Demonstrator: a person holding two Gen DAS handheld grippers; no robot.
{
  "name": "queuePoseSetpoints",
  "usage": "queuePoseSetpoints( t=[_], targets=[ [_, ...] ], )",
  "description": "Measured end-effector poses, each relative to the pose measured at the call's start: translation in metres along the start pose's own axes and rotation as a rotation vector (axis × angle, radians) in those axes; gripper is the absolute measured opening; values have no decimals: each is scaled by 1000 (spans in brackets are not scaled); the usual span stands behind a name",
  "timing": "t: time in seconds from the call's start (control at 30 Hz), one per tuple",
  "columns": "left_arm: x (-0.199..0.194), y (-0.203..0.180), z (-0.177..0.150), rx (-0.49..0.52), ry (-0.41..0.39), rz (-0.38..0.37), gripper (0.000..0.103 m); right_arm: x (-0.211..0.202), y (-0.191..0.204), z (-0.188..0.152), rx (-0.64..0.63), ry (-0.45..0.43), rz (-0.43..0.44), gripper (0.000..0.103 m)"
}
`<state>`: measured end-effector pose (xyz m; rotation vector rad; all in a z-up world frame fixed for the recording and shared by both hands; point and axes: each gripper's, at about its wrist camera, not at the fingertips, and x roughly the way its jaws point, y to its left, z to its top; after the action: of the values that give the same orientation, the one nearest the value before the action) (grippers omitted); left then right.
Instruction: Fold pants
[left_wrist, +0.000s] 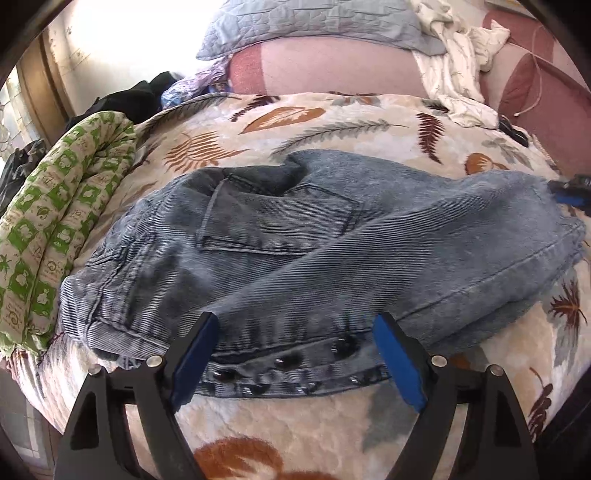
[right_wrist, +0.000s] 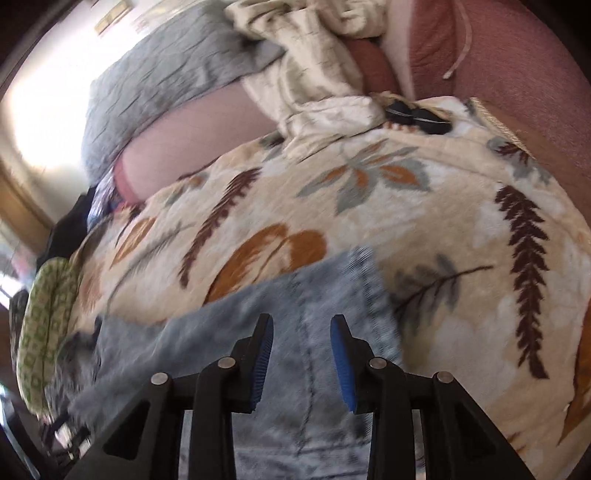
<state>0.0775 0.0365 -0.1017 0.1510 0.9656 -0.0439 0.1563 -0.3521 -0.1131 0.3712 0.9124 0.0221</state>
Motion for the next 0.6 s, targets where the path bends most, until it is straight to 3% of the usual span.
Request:
queuePoseSetpoints(
  t=[0.23, 0.4, 0.6],
  targets=[
    [2, -8, 4, -15, 13, -51, 86, 10, 41, -36, -127, 57, -20, 35],
    [4, -7, 6, -35, 22, -84, 86, 24, 41, -39, -126, 105, -31, 35],
    [2, -6, 3, -26, 28, -98, 86, 33, 38, -47, -160, 229, -58, 35]
  ],
)
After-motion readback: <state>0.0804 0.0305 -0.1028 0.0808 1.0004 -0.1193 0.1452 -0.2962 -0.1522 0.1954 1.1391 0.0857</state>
